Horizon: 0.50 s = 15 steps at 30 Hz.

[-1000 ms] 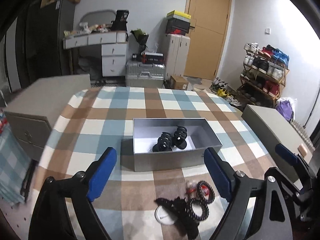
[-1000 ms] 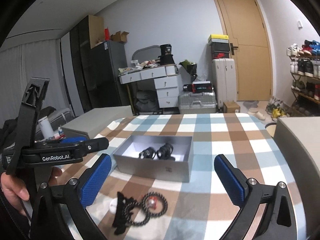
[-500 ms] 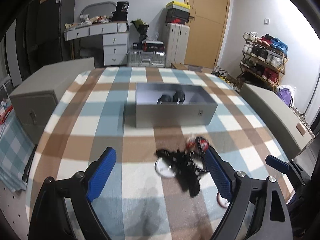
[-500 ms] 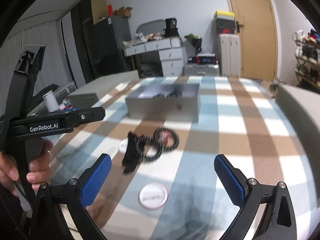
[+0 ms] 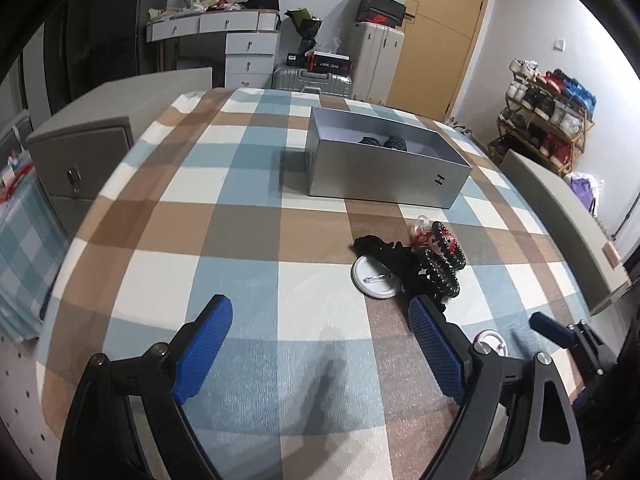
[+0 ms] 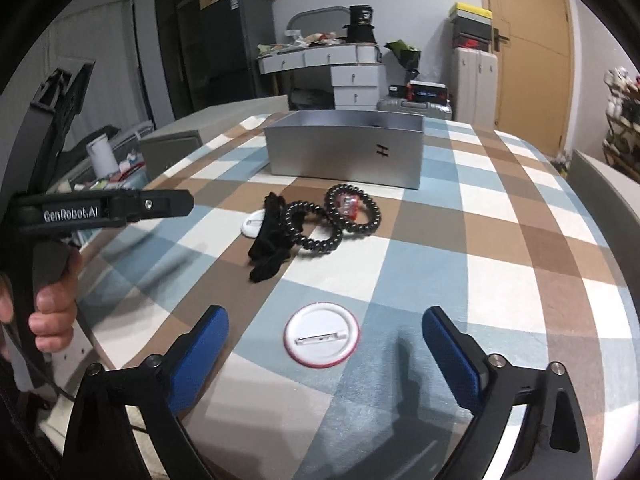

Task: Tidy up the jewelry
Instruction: 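Withdraw both grippers from the box back toward the remaining items, then close the right gripper on the red-rimmed white badge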

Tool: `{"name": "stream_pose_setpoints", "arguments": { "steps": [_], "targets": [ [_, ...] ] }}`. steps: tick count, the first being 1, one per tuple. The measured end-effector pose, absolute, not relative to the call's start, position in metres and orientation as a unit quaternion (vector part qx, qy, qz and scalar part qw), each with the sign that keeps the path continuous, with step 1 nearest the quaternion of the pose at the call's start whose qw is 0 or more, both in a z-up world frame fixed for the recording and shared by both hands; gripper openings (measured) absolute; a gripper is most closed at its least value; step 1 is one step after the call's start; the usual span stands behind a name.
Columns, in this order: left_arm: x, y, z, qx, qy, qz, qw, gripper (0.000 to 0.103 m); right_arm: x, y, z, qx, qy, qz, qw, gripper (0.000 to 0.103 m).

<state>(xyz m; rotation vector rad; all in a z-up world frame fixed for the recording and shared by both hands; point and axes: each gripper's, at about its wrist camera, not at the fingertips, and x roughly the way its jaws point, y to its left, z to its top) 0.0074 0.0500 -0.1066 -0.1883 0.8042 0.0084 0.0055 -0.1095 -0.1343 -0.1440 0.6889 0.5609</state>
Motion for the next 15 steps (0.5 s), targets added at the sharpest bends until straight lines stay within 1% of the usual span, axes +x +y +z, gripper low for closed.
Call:
{"name": "stream_pose_setpoints", "arguments": {
  "steps": [5,8,10,13,14,15],
  "targets": [
    [0.005,0.049,-0.105,-0.091,0.391,0.003,0.916,0.087,0.003,-0.100,-0.140,-0.107,0.334,0.258,0.900,0.093],
    [0.005,0.048,-0.105,-0.091,0.393,0.001,0.915,0.087,0.003,-0.095,-0.143,-0.126,0.335,0.251,0.899,0.087],
    [0.005,0.047,-0.104,-0.089,0.394,0.001,0.915,0.087,0.005,-0.094,-0.145,-0.127,0.341,0.248,0.897,0.081],
    [0.008,0.047,-0.104,-0.083,0.396,0.002,0.915,0.087,0.011,-0.097,-0.146,-0.113,0.354,0.258,0.892,0.078],
    [0.009,0.047,-0.104,-0.082,0.396,0.002,0.915,0.087,0.010,-0.097,-0.146,-0.115,0.354,0.257,0.892,0.076],
    [0.008,0.047,-0.104,-0.080,0.397,0.002,0.914,0.087,0.010,-0.097,-0.146,-0.115,0.353,0.261,0.891,0.073]
  ]
}}
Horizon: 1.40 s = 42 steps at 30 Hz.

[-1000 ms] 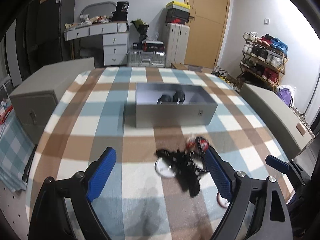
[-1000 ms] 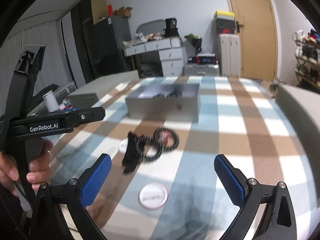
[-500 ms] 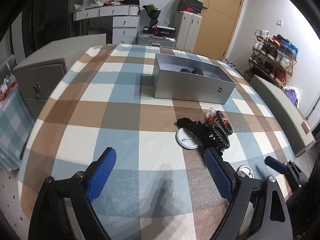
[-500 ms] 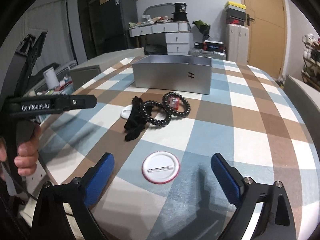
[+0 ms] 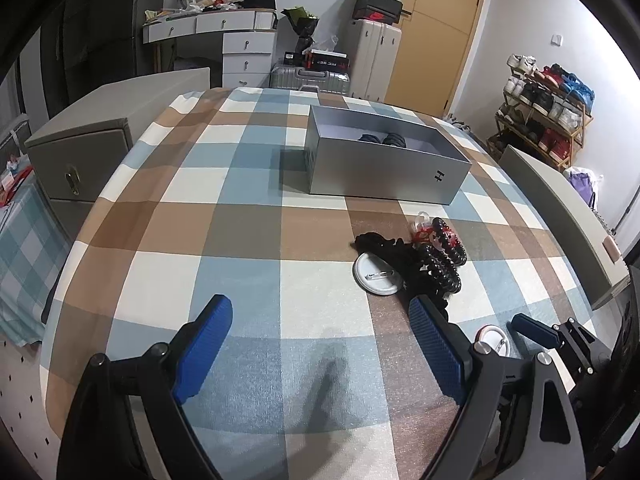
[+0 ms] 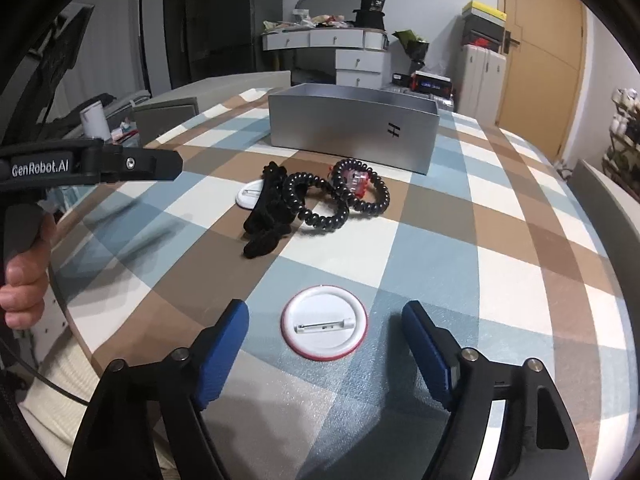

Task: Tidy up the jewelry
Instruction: 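Close the right gripper on the red-rimmed white badge, then close the left gripper on the white pin badge while the right gripper holds its badge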

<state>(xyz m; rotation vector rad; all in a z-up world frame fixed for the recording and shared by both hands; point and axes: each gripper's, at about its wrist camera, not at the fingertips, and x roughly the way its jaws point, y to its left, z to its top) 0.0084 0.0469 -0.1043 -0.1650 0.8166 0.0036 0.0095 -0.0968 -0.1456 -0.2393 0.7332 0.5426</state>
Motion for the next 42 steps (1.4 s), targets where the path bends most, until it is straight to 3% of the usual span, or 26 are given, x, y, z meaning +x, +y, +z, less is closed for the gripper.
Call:
{"name": "stream_pose_setpoints", "arguments": {
  "steps": [5,6,20,42],
  "targets": [
    [0.012,0.047,-0.105,-0.078,0.401,0.000,0.913,0.087,0.006,-0.096,-0.145,-0.114,0.345,0.282,0.888,0.050],
    [0.012,0.048,-0.106,-0.078,0.404,0.001,0.911,0.087,0.006,-0.096,-0.145,-0.113,0.345,0.283,0.888,0.042],
    [0.020,0.052,-0.111,-0.083,0.417,-0.004,0.905,0.087,0.007,-0.113,-0.137,-0.047,0.337,0.304,0.890,0.042],
    [0.069,0.012,-0.129,0.067,0.478,-0.101,0.870,0.087,0.024,-0.123,-0.120,0.002,0.321,0.324,0.890,0.042]
  ]
}}
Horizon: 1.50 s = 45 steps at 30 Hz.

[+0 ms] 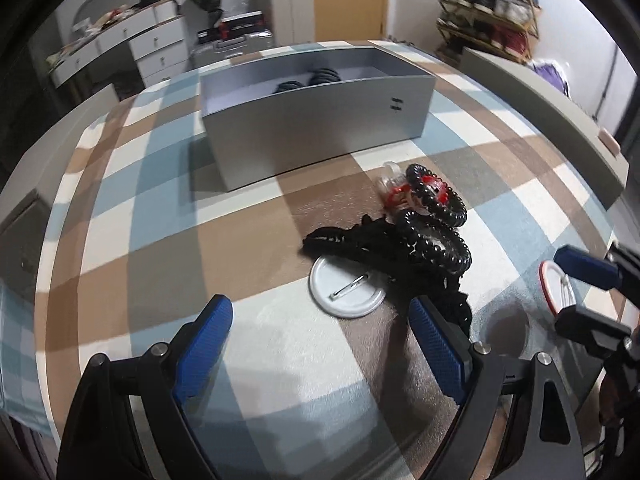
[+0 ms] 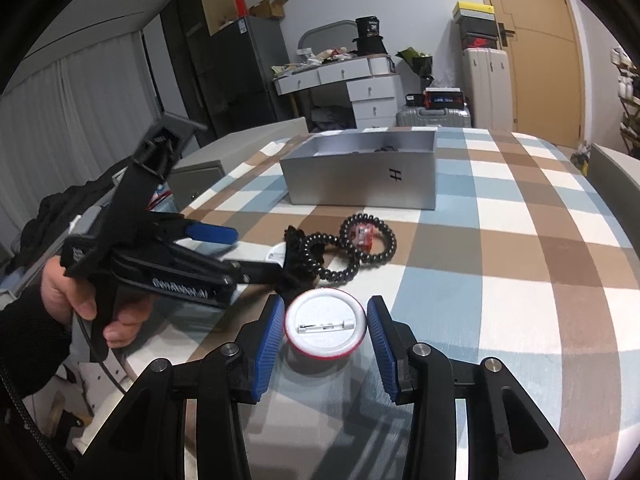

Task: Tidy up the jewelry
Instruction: 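Close the left gripper on the white pin badge while the right gripper holds its badge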

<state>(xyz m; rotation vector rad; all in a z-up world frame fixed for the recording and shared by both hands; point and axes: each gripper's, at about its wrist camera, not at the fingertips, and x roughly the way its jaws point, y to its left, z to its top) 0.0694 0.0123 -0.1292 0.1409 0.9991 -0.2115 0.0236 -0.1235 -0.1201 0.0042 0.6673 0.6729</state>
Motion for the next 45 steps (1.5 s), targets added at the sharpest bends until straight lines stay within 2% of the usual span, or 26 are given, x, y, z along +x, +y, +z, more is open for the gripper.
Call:
{"name": "stream_pose_setpoints", "arguments": {
  "steps": [5,7,14,18,33,45],
  "targets": [
    [0.079,0.009,-0.133,0.079,0.484,-0.116,0.864,0.086,0.029,-0.124,-0.121,0.006,0.324,0.324,0.889,0.042],
    [0.081,0.010,-0.132,0.077,0.485,-0.131,0.861,0.080,0.029,-0.124,-0.120,0.007,0.324,0.325,0.889,0.042],
    [0.077,0.000,-0.125,0.098,0.481,-0.174,0.854,0.047,0.029,-0.121,-0.112,0.010,0.317,0.330,0.889,0.042],
    [0.077,0.002,-0.125,0.098,0.481,-0.177,0.853,0.037,0.029,-0.119,-0.112,0.008,0.319,0.329,0.889,0.042],
    [0.065,0.000,-0.121,0.109,0.477,-0.165,0.857,0.037,0.024,-0.119,-0.107,0.013,0.314,0.328,0.891,0.042],
    [0.047,0.015,-0.101,0.060,0.465,-0.141,0.872,0.037,0.011,-0.115,-0.090,0.009,0.296,0.328,0.897,0.042]
  ]
}}
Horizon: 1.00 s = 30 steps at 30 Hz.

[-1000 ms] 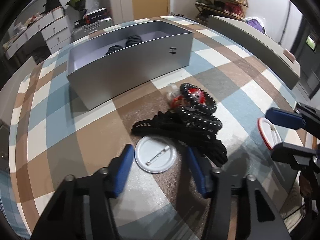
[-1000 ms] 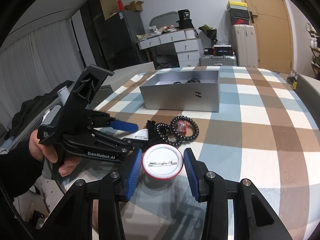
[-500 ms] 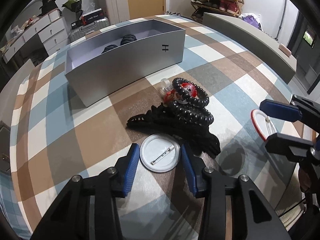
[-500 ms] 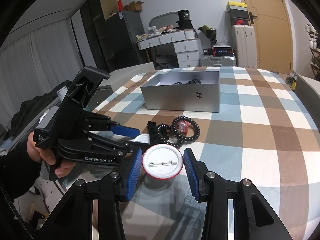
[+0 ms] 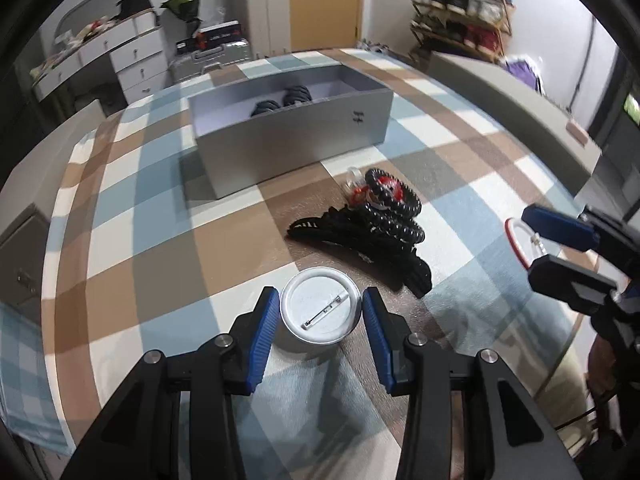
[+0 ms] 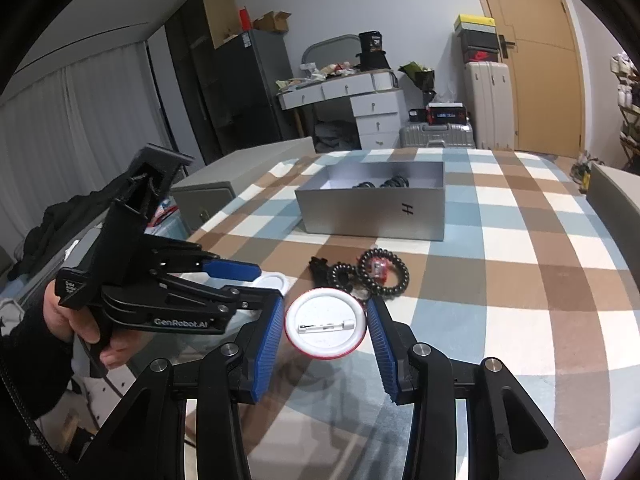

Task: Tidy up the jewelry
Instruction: 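Close the left gripper on the white pin badge while the right gripper holds its badge, then carry both badges over the silver box and open both grippers inside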

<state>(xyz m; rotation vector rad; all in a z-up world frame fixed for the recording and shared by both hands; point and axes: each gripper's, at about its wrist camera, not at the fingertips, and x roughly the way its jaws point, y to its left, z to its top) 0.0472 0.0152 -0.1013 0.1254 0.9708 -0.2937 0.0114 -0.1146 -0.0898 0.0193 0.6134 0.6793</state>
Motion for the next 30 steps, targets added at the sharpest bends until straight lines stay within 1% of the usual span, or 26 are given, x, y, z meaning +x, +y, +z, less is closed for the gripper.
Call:
{"name": "stream_pose_setpoints", "arguments": {
  "steps": [11,20,30],
  "targets": [
    [0.042,0.023,-0.073,0.030,0.435,-0.137,0.890,0.037,0.013,-0.103,-0.070,-0.016,0.275,0.339,0.899,0.042],
    [0.059,0.022,-0.054,0.028,0.402,-0.144,0.904,0.037,0.066,-0.103,-0.054,0.023,0.278,0.342,0.897,0.042],
    [0.105,0.039,-0.042,-0.021,0.376,-0.129,0.917,0.037,0.133,-0.101,-0.046,0.058,0.287,0.350,0.890,0.042]
  ]
}}
